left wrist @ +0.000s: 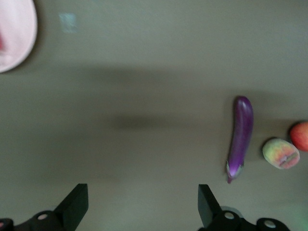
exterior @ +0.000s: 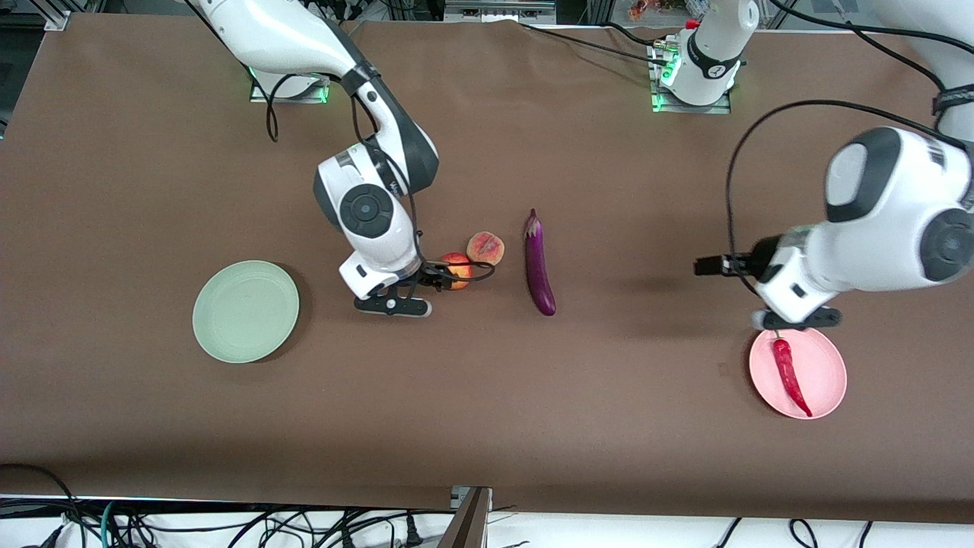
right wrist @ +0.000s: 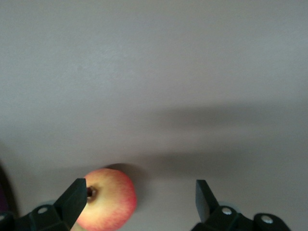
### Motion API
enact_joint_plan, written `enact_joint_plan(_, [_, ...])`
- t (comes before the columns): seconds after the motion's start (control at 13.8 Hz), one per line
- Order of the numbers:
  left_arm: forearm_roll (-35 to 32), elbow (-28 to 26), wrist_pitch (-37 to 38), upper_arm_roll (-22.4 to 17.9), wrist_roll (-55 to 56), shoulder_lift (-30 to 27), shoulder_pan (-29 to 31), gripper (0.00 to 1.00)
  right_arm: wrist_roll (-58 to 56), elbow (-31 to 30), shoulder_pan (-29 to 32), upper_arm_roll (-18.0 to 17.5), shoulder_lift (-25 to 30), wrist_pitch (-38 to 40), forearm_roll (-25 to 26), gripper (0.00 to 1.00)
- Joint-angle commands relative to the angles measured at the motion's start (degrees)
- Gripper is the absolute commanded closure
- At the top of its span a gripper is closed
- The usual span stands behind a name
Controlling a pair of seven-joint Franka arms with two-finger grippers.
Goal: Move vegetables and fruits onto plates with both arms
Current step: 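Grasp the pomegranate with the right gripper while the left gripper reaches the eggplant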
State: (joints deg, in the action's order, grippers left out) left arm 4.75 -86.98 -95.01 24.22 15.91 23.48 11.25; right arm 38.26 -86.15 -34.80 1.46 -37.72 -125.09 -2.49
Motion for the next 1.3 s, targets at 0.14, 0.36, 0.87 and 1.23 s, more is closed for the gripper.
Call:
enact_joint_plan(0.14, [2.02,-3.20,-1.05,2.14,1.83,-2.30,0.87,0.00,5.58,0.90,-2.55,0.39,-3.14,-2.79,-0.85,0.00])
enact_joint_plan(0.36, [1.93,-3.55,-4.21,2.85,4.74,-2.03,0.70,0.00,8.05,0.90,-3.17,0.39,-3.94,-5.07,-0.85,0.00])
enact_joint_plan(0.87, [1.49,-7.14,-7.54,3.20,5.88,-1.77,-1.32,0.00,11.31,0.90,-5.46,0.39,-6.40,-7.54,-0.94,0.00])
enact_joint_plan(1.23, [1.93,-10.14,-11.78,3.82,7.82,-1.68,-2.38,0.00,11.13,0.81,-5.46,0.39,-7.28,-7.36,-1.03,0.00])
